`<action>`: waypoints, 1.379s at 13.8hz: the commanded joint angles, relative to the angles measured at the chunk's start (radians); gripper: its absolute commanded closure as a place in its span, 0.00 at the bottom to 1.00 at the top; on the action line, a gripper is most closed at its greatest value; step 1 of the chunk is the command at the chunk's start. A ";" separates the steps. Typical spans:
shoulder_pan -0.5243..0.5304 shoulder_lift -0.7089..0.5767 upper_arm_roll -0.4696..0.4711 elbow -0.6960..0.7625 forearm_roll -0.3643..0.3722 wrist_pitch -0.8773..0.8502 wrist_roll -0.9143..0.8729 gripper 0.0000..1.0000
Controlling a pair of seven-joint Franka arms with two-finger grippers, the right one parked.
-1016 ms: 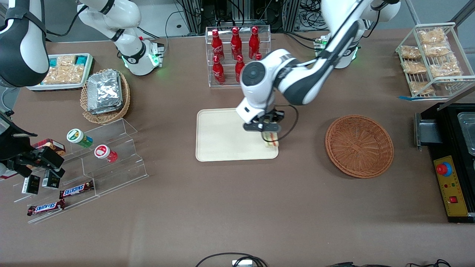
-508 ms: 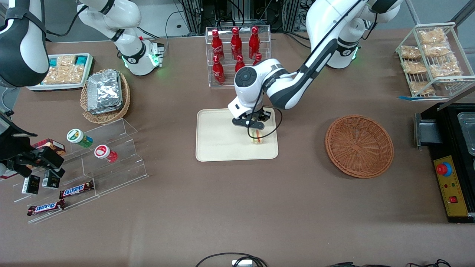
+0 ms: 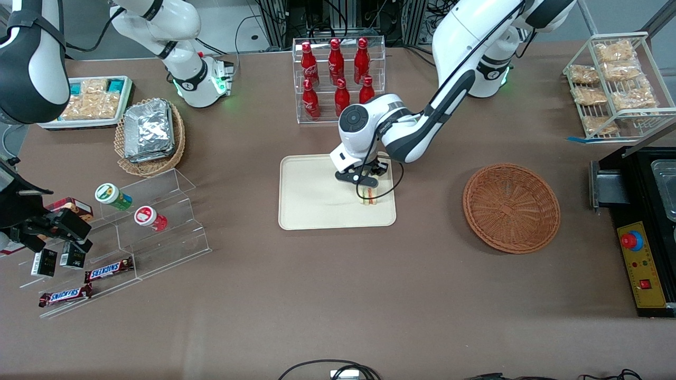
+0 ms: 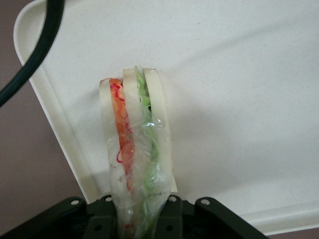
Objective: Place sandwich from basket to tray
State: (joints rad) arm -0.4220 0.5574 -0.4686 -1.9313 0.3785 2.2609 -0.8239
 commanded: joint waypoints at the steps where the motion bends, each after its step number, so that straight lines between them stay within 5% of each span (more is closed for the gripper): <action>1: 0.006 0.009 -0.001 0.002 0.025 0.008 -0.058 0.38; 3: 0.006 0.007 -0.001 0.005 0.023 -0.006 -0.069 0.01; 14: 0.092 -0.054 0.037 0.130 0.019 -0.174 -0.181 0.00; 19: 0.241 -0.171 0.038 0.170 0.008 -0.264 -0.165 0.00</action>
State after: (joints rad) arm -0.2312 0.4595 -0.4227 -1.7494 0.3816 2.0255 -0.9785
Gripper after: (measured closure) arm 0.000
